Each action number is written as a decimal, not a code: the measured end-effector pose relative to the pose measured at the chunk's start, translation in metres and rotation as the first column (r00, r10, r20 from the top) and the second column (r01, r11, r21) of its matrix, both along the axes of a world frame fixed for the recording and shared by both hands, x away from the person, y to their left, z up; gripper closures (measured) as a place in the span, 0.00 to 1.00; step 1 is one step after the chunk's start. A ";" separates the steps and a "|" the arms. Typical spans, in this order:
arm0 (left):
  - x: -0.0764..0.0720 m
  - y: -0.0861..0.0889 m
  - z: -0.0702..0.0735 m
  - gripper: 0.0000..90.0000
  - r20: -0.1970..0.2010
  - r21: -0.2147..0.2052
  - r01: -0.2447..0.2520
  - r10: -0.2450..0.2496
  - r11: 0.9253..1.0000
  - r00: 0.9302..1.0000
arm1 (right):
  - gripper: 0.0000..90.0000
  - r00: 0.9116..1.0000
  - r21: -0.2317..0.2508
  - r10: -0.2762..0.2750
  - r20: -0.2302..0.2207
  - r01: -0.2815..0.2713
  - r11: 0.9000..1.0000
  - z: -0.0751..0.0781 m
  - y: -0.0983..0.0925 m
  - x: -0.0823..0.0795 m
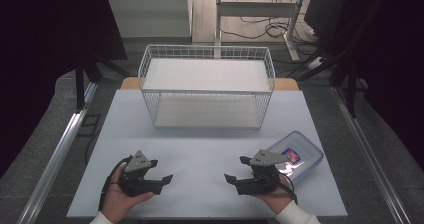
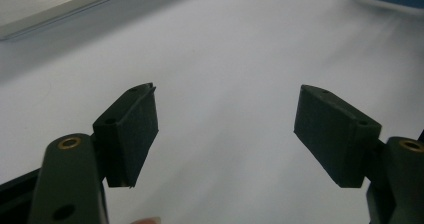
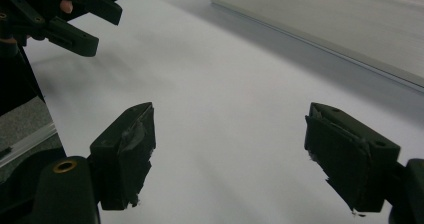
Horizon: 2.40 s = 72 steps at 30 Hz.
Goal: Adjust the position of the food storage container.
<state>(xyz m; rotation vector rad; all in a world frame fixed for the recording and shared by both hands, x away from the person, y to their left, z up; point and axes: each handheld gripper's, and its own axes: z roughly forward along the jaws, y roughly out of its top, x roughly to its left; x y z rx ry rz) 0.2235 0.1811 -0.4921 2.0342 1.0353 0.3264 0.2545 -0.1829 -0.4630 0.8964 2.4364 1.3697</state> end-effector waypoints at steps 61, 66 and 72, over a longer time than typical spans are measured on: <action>-0.003 -0.008 0.000 0.28 0.034 0.036 0.031 -0.032 0.999 0.999 | 0.99 0.974 -0.298 -0.172 -0.150 0.122 0.947 0.016 -0.146 -0.033; -0.003 -0.007 -0.001 0.28 0.030 0.034 0.025 -0.026 0.999 0.999 | 0.99 0.967 -0.365 -0.159 -0.201 0.077 0.928 -0.006 -0.139 -0.024; -0.004 -0.007 -0.001 0.28 0.026 0.039 0.024 -0.025 0.999 0.999 | 0.99 0.971 -0.407 -0.139 -0.195 0.049 0.912 -0.014 -0.128 -0.017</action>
